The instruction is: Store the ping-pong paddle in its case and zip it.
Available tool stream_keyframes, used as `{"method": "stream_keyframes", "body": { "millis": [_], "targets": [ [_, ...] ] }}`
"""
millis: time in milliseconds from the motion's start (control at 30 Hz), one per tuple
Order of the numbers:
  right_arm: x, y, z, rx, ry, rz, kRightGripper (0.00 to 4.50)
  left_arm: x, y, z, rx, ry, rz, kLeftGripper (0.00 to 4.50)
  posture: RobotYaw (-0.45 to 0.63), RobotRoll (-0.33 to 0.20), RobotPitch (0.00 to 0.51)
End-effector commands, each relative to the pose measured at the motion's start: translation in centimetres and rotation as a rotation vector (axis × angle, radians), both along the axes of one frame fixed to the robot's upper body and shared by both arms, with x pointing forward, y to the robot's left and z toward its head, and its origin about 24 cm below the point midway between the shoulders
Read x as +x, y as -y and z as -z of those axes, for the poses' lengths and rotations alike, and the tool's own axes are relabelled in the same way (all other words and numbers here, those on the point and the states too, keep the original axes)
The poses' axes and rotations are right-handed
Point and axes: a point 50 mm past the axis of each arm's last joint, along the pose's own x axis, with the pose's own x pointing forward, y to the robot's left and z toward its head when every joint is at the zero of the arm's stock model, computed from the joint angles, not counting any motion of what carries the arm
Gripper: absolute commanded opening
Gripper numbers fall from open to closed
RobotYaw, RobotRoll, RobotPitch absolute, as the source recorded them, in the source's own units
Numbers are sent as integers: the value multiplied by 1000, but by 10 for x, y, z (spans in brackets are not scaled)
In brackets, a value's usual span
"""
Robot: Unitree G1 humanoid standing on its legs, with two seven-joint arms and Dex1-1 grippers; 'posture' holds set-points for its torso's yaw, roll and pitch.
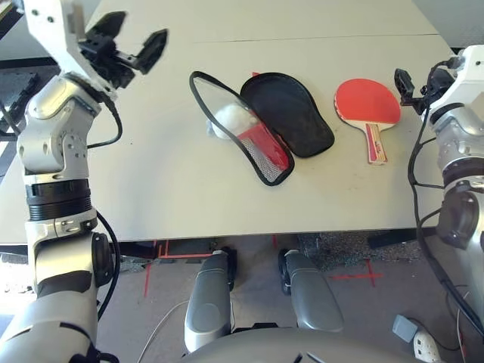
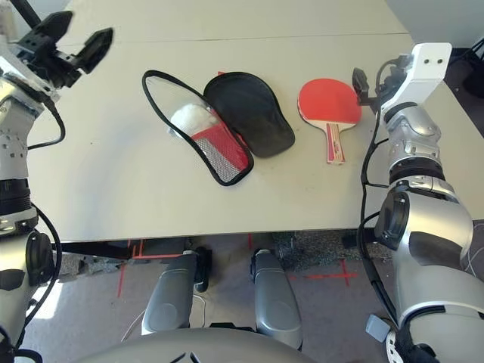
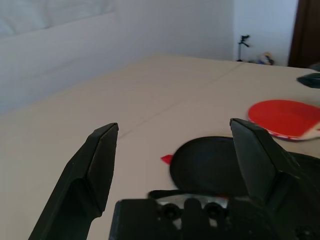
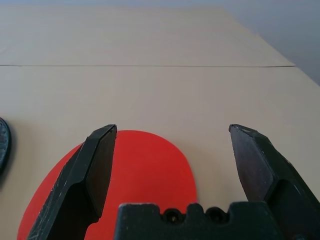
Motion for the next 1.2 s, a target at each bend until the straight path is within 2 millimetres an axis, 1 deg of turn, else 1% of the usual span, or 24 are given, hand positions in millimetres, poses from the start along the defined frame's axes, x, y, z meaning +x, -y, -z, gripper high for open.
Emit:
{"method": "stream_keyframes", "body": {
  "millis": [33, 133, 267, 367, 433, 533, 567, 700, 867, 1000, 1133, 1200],
  "targets": [
    [1, -4, 2, 22, -24, -28, 4465, -13, 32, 5, 77, -64, 193, 4500, 68, 0, 184],
    [4, -8, -1, 21, -38, -31, 4465, -18, 46, 14, 124, -129, 285, 4500, 54, 0, 186],
    [7, -12, -7, -2, -80, -22, 4465, -16, 50, 29, 176, -184, 302, 4500, 41, 0, 187],
    [9, -16, -17, -15, -142, -26, 4465, -13, 53, 39, 203, -204, 303, 4500, 27, 0, 193],
    [8, -18, -23, -36, -228, -17, 4465, -13, 55, 42, 204, -209, 308, 4500, 21, 0, 196],
    [3, -24, -31, -14, -328, -44, 4465, -13, 56, 44, 209, -211, 312, 4500, 17, 0, 198],
    [0, -25, -33, -3, -411, -47, 4465, -13, 57, 44, 211, -212, 313, 4500, 15, 0, 198],
    [-9, -28, -41, 54, -596, 17, 4465, -13, 57, 45, 216, -214, 313, 4500, 12, 0, 196],
    [-20, -40, -39, 30, -746, 0, 4465, -12, 57, 47, 225, -216, 313, 4500, 16, 0, 195],
    [-29, -52, -37, -3, -823, -26, 4465, -13, 57, 48, 230, -217, 312, 4500, 23, 0, 197],
    [-35, -53, -26, -25, -877, -6, 4465, -14, 59, 49, 232, -217, 316, 4500, 27, 0, 201],
    [-39, -52, -15, -23, -916, 22, 4465, -14, 59, 49, 233, -218, 318, 4500, 33, 0, 206]
  ]
}}
